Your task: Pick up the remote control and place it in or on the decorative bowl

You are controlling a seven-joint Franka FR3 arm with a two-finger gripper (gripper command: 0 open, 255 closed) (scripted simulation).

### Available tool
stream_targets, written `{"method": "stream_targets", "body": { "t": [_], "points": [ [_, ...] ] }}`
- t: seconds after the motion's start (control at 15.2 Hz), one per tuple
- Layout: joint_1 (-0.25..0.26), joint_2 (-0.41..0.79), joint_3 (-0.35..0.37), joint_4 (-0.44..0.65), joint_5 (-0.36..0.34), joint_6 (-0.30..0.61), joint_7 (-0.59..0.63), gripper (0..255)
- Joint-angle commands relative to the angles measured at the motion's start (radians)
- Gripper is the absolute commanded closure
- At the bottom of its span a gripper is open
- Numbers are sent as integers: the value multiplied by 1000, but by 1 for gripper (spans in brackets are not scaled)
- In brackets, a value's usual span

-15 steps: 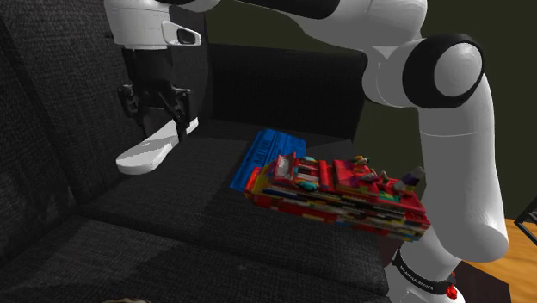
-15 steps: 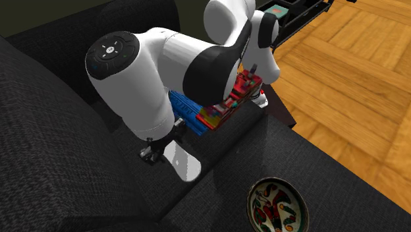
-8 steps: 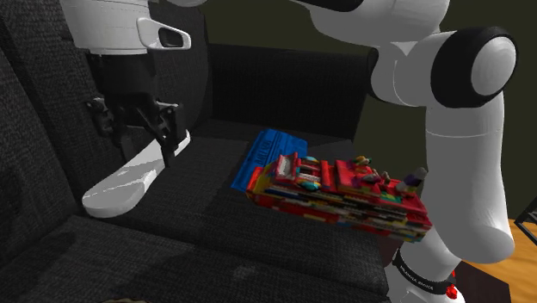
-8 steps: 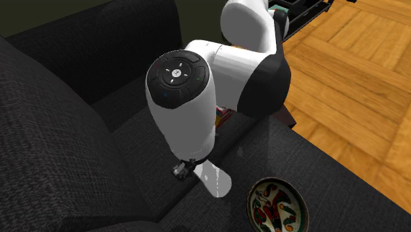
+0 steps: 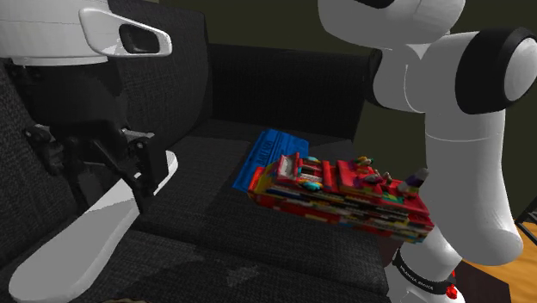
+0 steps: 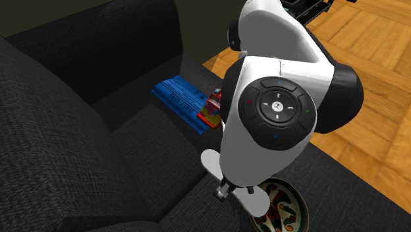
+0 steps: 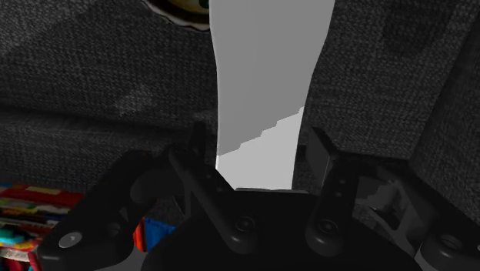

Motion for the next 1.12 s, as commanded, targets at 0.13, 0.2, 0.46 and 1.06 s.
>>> {"method": "stream_targets", "body": {
  "t": [0.13, 0.2, 0.46, 1.06],
  "points": [
    [92, 37, 15, 52, -27, -21, 91, 255],
    [118, 51, 18, 72, -37, -29, 113, 255],
    [241, 123, 20, 180, -83, -71, 200, 255],
    [275, 130, 22, 101, -84, 10, 258, 255]
  ]
}}
